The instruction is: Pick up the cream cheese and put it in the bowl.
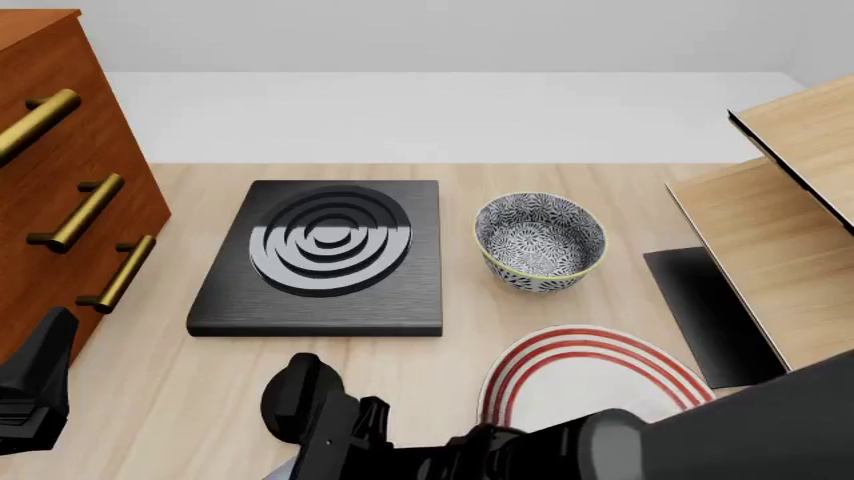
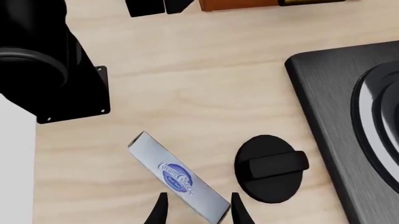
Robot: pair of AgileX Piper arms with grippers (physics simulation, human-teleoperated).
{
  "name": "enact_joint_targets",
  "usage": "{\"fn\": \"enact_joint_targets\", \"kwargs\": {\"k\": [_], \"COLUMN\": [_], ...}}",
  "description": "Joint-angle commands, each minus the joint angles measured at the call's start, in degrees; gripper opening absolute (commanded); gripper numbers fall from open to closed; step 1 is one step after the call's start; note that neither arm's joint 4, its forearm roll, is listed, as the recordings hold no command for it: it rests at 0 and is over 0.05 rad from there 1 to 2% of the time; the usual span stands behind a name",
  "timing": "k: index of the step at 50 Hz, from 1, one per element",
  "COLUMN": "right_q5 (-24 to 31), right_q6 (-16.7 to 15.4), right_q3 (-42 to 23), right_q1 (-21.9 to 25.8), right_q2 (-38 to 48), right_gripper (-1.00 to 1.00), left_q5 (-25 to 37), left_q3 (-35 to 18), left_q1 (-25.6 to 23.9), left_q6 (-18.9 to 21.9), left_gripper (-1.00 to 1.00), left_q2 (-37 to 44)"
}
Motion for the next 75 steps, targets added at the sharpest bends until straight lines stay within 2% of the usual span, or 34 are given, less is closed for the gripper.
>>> {"fn": "enact_joint_targets", "kwargs": {"k": [1,5,6,33,52,75], "right_q5": [-0.19,-0.24,-0.14,1.48,7.45,14.81], "right_q6": [2.02,2.11,2.22,1.09,-1.68,-1.39], "right_q3": [0.32,0.26,0.2,2.48,2.4,7.25], "right_q1": [0.83,0.66,0.58,2.62,2.6,3.93], "right_q2": [1.46,1.18,0.9,-4.44,-12.99,-26.42], "right_gripper": [1.0,1.0,-1.0,-1.0,-1.0,-1.0], "left_q5": [0.0,0.0,0.0,0.0,0.0,0.0], "left_q3": [0.0,0.0,0.0,0.0,0.0,0.0], "left_q1": [0.0,0.0,0.0,0.0,0.0,0.0], "left_q6": [0.0,0.0,0.0,0.0,0.0,0.0], "left_gripper": [1.0,1.0,1.0,1.0,1.0,1.0], "left_q2": [0.0,0.0,0.0,0.0,0.0,0.0]}}
